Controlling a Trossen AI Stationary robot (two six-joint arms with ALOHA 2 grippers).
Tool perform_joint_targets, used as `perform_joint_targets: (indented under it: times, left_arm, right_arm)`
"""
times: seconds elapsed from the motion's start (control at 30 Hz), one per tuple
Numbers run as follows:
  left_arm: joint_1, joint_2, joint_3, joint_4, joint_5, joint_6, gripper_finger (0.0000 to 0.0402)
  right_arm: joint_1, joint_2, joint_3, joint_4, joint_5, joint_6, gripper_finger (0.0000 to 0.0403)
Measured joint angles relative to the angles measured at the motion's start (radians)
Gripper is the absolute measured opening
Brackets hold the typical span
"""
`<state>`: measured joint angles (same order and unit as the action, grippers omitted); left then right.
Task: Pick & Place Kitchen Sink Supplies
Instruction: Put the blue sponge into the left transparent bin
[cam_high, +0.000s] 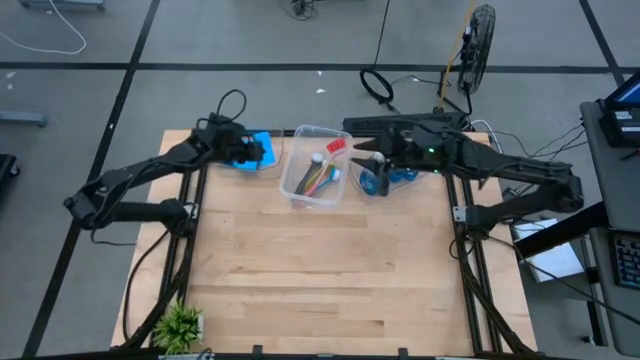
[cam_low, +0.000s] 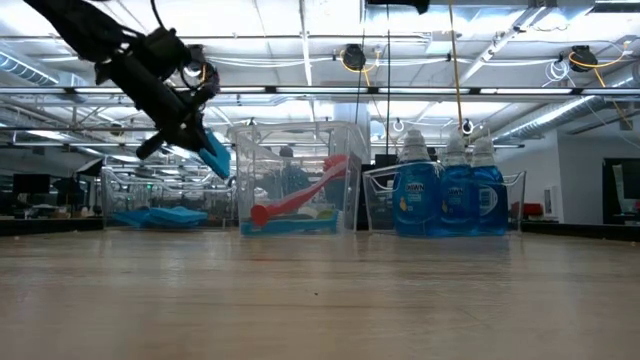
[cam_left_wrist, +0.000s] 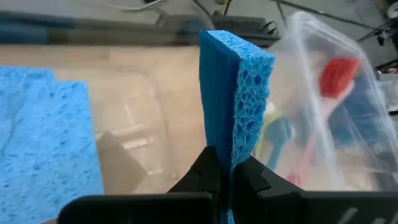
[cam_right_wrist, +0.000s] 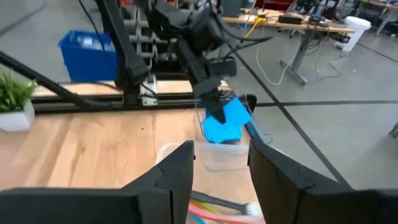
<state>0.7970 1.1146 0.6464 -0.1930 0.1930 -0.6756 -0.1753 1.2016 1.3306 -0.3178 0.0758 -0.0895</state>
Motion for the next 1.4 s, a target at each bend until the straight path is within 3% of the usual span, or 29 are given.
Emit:
perform_joint_targets:
  times: [0.2, 0.67, 1.27, 1.4]
  left_arm:
    - [0.056, 0.061, 0.0, 0.033, 0.054, 0.039, 0.0008]
    - [0.111, 0.181, 0.0, 0.047, 0.079, 0.071, 0.0008]
    - [0.112, 0.194, 0.0, 0.084, 0.097, 0.145, 0.0032]
    - [0.112, 0.194, 0.0, 0.085, 0.106, 0.143, 0.0057]
  right_arm:
    - [0.0, -0.128, -0.186, 0.176, 0.001, 0.025, 0.0141]
    - [0.0, -0.275, -0.611, 0.899, 0.006, 0.025, 0.0142]
    - [0.0, -0.35, -0.671, 0.942, 0.003, 0.027, 0.0142]
    - [0.0, -0.351, -0.671, 0.941, 0.003, 0.082, 0.0142]
